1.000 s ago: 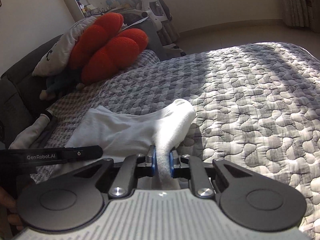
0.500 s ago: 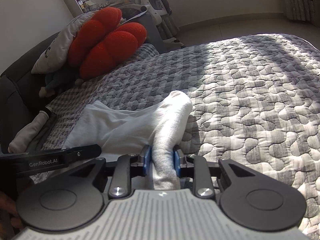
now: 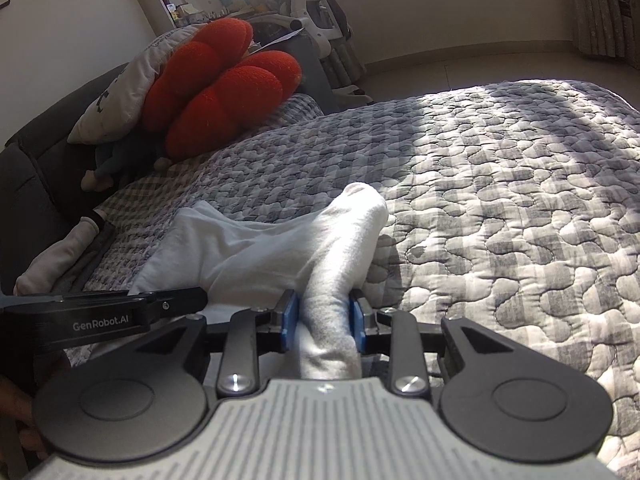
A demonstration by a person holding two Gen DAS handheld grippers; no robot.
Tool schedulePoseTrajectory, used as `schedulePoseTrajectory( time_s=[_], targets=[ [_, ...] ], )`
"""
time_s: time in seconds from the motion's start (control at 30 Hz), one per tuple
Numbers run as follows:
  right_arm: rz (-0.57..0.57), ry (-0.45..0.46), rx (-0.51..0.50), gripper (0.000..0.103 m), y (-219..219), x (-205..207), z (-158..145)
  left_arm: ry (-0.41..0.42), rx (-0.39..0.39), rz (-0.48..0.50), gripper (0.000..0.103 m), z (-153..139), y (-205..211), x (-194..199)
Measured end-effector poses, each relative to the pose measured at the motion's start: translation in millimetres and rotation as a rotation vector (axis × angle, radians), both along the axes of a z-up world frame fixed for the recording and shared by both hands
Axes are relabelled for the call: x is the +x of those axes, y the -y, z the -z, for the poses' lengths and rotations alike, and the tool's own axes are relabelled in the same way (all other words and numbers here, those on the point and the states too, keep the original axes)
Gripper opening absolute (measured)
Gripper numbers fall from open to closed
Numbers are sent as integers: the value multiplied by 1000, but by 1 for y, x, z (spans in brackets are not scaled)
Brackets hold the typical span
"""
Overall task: Fold clothes
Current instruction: 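Lift the folded white pants off the quilt with both grippers, then carry the held pants with both grippers toward the folded stack on the sofa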
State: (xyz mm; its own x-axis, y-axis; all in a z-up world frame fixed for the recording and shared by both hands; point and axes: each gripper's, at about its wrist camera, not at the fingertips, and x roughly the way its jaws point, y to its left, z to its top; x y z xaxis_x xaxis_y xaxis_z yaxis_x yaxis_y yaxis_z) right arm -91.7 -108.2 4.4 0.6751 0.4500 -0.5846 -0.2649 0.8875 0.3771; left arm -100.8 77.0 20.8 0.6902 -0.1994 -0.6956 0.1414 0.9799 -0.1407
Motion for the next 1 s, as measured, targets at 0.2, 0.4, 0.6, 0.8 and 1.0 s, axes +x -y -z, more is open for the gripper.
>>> schedulePoseTrajectory(
  time_s=[0.2, 0.4, 0.6, 0.8, 1.0],
  targets=[
    [11, -17, 15, 29, 2, 3, 0, 12, -19, -3, 18, -6, -3, -4],
    [3, 30, -30, 16, -4, -5, -13, 23, -38, -5, 17, -12, -6, -8],
    [-12, 117, -121, 15, -20, -13, -27, 45, -62, -19, 17, -18, -11, -12],
    [-15, 177, -166, 14, -28, -15, -39, 96, -72, -28, 17, -34, -19, -25],
    [-18, 242, -192, 14, -41, -23, -54, 159, -65, -33, 17, -53, -30, -39]
  ],
)
